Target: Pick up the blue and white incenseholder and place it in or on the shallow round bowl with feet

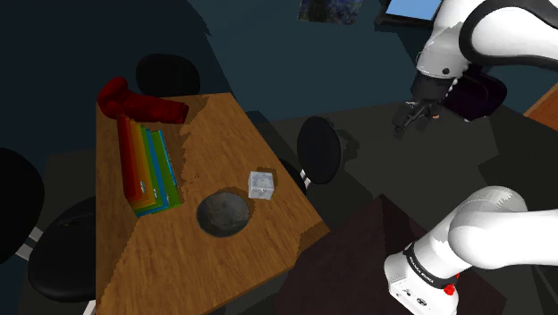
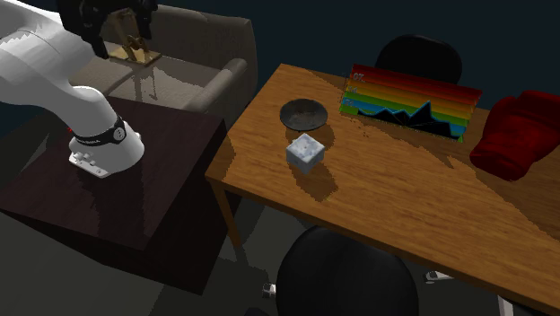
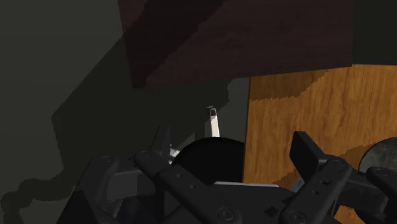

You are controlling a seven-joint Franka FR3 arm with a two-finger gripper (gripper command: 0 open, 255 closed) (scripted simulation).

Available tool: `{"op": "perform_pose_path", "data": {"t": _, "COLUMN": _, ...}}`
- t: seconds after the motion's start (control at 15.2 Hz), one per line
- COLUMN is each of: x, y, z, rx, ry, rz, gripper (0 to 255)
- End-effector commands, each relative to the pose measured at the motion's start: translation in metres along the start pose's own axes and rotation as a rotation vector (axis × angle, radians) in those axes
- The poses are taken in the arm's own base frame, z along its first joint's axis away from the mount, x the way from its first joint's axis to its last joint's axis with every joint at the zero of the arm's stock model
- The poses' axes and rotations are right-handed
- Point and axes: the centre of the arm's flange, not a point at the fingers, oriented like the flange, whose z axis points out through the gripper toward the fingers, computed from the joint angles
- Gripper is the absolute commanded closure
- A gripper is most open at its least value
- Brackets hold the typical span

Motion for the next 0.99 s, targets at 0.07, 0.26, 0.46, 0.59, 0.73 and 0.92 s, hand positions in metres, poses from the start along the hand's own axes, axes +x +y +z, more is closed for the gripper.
{"op": "perform_pose_path", "data": {"t": 0.07, "x": 0.007, "y": -0.006, "z": 0.009, "rx": 0.003, "ry": 0.002, "rz": -0.005, "gripper": 0}}
{"op": "perform_pose_path", "data": {"t": 0.26, "x": 0.028, "y": -0.023, "z": 0.037, "rx": 0.011, "ry": 0.009, "rz": -0.018, "gripper": 0}}
{"op": "perform_pose_path", "data": {"t": 0.46, "x": 0.049, "y": -0.04, "z": 0.064, "rx": 0.02, "ry": 0.015, "rz": -0.032, "gripper": 0}}
{"op": "perform_pose_path", "data": {"t": 0.59, "x": 0.063, "y": -0.052, "z": 0.082, "rx": 0.026, "ry": 0.02, "rz": -0.041, "gripper": 0}}
{"op": "perform_pose_path", "data": {"t": 0.73, "x": 0.076, "y": -0.064, "z": 0.099, "rx": 0.032, "ry": 0.024, "rz": -0.05, "gripper": 0}}
{"op": "perform_pose_path", "data": {"t": 0.92, "x": 0.097, "y": -0.083, "z": 0.126, "rx": 0.04, "ry": 0.03, "rz": -0.064, "gripper": 0}}
